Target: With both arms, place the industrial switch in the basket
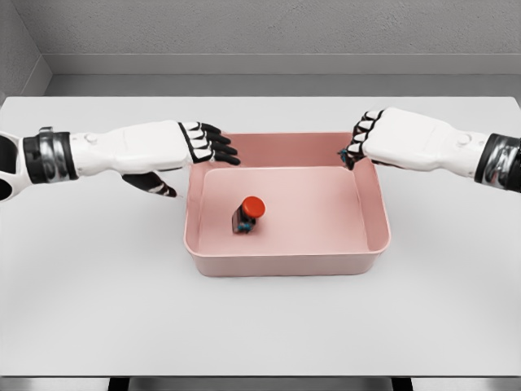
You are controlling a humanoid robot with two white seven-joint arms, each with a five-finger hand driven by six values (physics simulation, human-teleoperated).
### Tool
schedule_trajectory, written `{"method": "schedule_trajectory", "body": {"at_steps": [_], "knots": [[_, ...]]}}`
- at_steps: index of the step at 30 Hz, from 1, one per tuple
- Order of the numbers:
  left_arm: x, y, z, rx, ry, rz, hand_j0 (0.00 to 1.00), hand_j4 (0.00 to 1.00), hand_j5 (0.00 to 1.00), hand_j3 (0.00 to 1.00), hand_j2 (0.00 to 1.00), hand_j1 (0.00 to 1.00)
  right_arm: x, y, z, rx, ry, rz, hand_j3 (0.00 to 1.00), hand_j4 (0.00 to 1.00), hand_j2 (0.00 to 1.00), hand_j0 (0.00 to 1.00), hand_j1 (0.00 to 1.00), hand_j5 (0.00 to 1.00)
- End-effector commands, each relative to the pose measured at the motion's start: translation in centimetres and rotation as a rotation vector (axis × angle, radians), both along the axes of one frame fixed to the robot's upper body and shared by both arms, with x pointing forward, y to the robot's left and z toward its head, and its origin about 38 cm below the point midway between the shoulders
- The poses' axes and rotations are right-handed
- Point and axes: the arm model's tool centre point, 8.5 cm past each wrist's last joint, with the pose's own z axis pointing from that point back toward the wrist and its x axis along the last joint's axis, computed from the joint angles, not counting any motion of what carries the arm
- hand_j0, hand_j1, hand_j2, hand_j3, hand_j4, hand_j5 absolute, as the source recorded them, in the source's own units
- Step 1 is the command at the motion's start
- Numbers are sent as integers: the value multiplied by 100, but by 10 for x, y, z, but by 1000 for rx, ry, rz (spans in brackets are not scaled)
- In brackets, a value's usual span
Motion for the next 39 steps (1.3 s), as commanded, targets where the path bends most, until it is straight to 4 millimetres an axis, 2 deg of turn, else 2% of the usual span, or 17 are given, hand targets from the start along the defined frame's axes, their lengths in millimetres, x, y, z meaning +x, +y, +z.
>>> {"method": "schedule_trajectory", "body": {"at_steps": [1, 6, 11, 12, 13, 14, 16, 22, 24, 27, 29, 32, 33, 36, 39], "knots": [[0, 10, 6, -10, 2, 24, 100, 100, 100, 100, 100, 100, -2, 5, -6, 4, 21, 16, 46, 46, 46, 46, 46, 46], [0, 11, 5, -9, 3, 25, 100, 100, 100, 100, 100, 100, -2, 26, -12, -4, 40, 71, 46, 46, 46, 46, 46, 46], [0, 11, 6, -8, 3, 25, 100, 100, 100, 100, 100, 100, -4, 36, -18, -12, 56, 101, 46, 46, 46, 46, 46, 46], [0, 11, 6, -9, 2, 25, 100, 100, 100, 100, 100, 100, -4, 36, -18, -12, 56, 102, 49, 49, 49, 49, 49, 49], [0, 11, 6, -9, 1, 25, 100, 100, 100, 100, 100, 100, -4, 36, -18, -11, 57, 102, 62, 62, 62, 62, 62, 62], [0, 11, 6, -8, 3, 25, 100, 100, 100, 100, 100, 100, -4, 37, -18, -8, 57, 104, 85, 85, 85, 85, 85, 85], [0, 11, 6, -9, 1, 25, 100, 100, 100, 100, 100, 100, -4, 41, -18, 2, 57, 110, 99, 99, 99, 99, 99, 99], [0, 11, 6, -9, 1, 25, 100, 100, 100, 100, 100, 100, -3, 42, -16, 2, 50, 111, 100, 100, 100, 100, 100, 100], [0, 11, 6, -9, 1, 25, 100, 100, 100, 100, 100, 100, 0, 36, -7, 11, 28, 94, 100, 100, 100, 100, 100, 100], [0, 12, 6, -7, 1, 28, 100, 100, 100, 100, 100, 100, 3, 17, 8, 33, -11, 41, 100, 100, 100, 100, 100, 100], [0, 24, 12, -25, 10, 56, 100, 100, 100, 100, 100, 100, 3, 14, 7, 46, -7, 30, 100, 100, 100, 100, 100, 100], [-11, 68, 4, -86, 84, 171, 100, 100, 100, 100, 100, 100, 1, -13, 6, 100, -3, -47, 100, 100, 100, 100, 100, 100], [-14, 77, 2, -96, 104, 194, 100, 100, 100, 100, 100, 100, 0, -18, 4, 118, 9, -55, 100, 100, 100, 100, 100, 100], [-20, 92, -9, -108, 155, 235, 100, 100, 100, 100, 100, 100, -1, -46, -7, 150, 35, -141, 100, 100, 100, 100, 100, 100], [-22, 106, -8, -110, 168, 270, 100, 100, 100, 100, 100, 100, 4, -74, -18, 167, 70, -225, 100, 100, 100, 100, 100, 100]]}}
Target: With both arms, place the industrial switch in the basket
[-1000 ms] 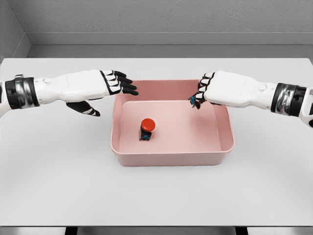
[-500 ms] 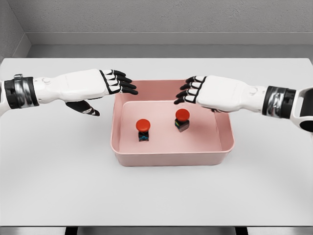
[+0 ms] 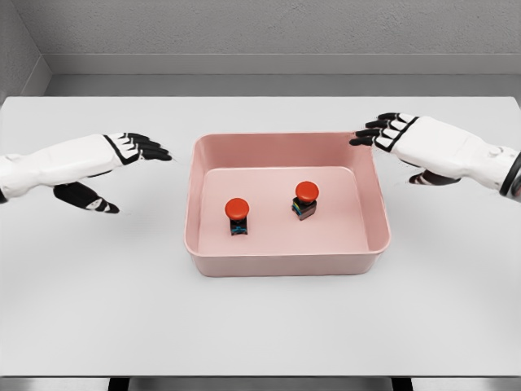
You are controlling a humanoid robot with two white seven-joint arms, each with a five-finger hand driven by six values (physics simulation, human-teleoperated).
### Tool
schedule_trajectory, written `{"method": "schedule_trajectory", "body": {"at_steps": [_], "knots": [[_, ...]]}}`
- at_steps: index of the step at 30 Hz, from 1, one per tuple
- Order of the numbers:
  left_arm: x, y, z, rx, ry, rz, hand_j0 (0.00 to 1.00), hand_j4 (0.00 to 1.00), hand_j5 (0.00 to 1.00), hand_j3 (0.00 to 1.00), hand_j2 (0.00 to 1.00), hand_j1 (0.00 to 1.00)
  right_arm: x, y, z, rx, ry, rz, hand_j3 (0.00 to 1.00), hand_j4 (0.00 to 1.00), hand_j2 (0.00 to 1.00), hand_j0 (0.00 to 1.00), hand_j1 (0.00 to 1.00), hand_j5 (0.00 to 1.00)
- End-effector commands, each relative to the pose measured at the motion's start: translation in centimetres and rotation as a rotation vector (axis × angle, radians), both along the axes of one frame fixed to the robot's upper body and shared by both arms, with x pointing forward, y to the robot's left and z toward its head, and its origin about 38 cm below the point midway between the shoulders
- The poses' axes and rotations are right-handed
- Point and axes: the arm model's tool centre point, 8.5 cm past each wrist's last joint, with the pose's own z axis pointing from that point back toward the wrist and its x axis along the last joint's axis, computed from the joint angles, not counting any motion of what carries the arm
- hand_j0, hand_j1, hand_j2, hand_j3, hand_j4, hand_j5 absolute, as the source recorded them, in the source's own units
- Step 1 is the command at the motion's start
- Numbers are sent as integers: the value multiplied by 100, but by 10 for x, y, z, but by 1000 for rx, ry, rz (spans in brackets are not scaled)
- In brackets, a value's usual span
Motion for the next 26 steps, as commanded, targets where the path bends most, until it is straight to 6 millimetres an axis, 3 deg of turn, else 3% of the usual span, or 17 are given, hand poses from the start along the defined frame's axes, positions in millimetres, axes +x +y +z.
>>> {"method": "schedule_trajectory", "body": {"at_steps": [1, 6, 26], "knots": [[1, 15, 12, -8, -8, 40, 100, 100, 100, 100, 100, 100, 6, -26, 5, 28, -3, -78, 100, 100, 100, 100, 100, 100], [4, 58, 13, -5, 22, 163, 100, 100, 100, 100, 100, 100, 7, -46, -8, 79, 50, -130, 100, 100, 100, 100, 100, 100], [5, 58, 13, 13, 18, 159, 100, 100, 100, 100, 100, 100, 4, -51, -12, 87, 57, -146, 100, 100, 100, 100, 100, 100]]}}
